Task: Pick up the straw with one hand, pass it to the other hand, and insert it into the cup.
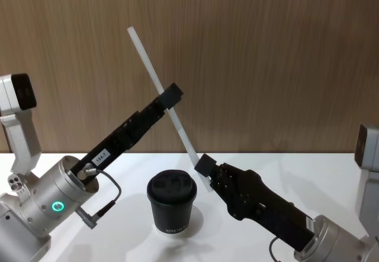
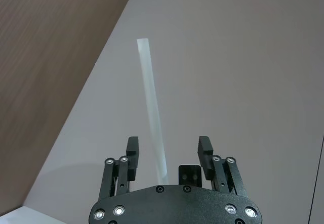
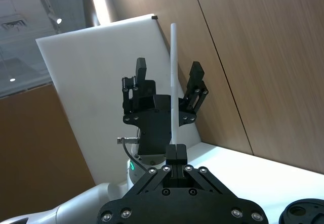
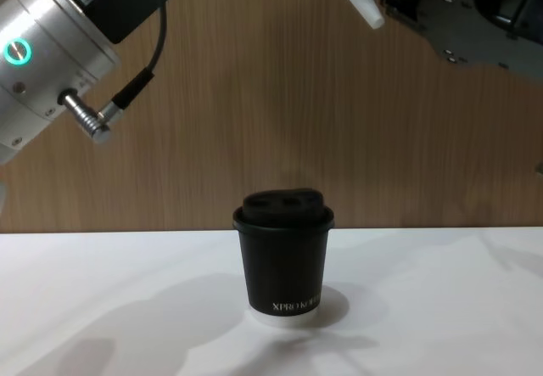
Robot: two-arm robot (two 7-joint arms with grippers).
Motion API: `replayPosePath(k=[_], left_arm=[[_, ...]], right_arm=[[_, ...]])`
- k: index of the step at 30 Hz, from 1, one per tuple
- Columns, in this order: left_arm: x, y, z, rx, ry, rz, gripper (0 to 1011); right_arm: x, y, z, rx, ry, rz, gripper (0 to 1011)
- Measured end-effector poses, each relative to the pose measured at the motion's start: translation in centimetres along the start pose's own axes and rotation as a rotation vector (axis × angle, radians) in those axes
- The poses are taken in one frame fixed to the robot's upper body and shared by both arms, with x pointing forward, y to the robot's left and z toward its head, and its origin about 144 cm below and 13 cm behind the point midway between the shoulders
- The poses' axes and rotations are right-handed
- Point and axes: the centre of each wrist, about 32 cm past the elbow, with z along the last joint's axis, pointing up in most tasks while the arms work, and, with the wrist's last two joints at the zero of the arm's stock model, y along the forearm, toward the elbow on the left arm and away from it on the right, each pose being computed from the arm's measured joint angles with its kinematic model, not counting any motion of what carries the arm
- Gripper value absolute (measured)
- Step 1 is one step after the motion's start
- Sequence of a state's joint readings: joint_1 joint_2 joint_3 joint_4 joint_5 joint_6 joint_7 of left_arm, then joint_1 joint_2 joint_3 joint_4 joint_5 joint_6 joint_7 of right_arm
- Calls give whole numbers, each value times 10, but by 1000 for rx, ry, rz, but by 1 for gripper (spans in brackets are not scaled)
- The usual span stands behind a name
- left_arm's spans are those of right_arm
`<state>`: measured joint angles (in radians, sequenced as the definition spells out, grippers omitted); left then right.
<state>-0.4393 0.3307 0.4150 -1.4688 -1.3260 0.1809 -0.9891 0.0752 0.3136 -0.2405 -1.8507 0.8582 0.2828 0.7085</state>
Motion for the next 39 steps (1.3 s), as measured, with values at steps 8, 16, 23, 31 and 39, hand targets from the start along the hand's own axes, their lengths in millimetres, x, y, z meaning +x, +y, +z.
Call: replayPosePath(k=[8,16,23,31,39], left_arm=[[0,-2,1,-4,-4,-7,536],[0,-2,1,-7,-7,-9,268],[-1,-2,1,-11,-9,-7,64],[-1,-2,1,-13,-12,-3,11],[-1,-2,1,-16,-12,3,5]], right_arm=[[0,0,0,0,0,0,1],[0,0,0,0,0,0,1],[0,0,0,0,0,0,1],[0,0,0,0,0,0,1],[0,0,0,0,0,0,1]])
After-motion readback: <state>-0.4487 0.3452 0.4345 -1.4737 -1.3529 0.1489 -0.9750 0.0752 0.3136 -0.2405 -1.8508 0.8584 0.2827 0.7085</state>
